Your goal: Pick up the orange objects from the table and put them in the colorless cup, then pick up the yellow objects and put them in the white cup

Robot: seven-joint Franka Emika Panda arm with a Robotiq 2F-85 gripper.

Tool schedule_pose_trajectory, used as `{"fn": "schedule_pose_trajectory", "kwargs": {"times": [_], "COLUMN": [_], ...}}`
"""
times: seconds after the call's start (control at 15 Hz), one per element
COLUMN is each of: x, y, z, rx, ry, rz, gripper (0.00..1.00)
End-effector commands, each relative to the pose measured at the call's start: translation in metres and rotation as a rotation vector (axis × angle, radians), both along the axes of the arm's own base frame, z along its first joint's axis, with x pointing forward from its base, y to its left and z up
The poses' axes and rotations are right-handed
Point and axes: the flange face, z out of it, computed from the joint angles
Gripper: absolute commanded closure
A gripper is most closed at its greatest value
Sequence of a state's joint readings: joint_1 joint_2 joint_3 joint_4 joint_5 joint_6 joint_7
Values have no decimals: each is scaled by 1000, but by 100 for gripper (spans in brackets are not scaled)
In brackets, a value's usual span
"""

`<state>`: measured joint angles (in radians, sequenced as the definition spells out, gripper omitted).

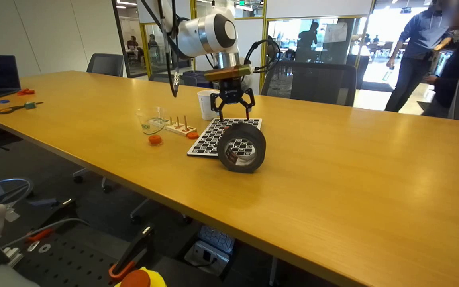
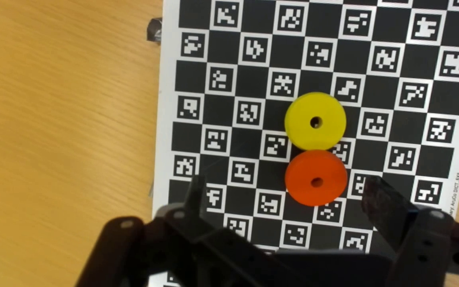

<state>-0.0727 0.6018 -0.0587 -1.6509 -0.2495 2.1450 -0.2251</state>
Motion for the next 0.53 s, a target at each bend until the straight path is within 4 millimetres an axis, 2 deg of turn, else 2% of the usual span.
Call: {"fn": "schedule_pose_trajectory", "kwargs": {"times": [0.0, 0.47], "x": [7, 7], "y": [1, 6], "z": [1, -8], "rx": [43, 88], "ry": [13, 22], "rz": [10, 12], "gripper": [0, 0]}}
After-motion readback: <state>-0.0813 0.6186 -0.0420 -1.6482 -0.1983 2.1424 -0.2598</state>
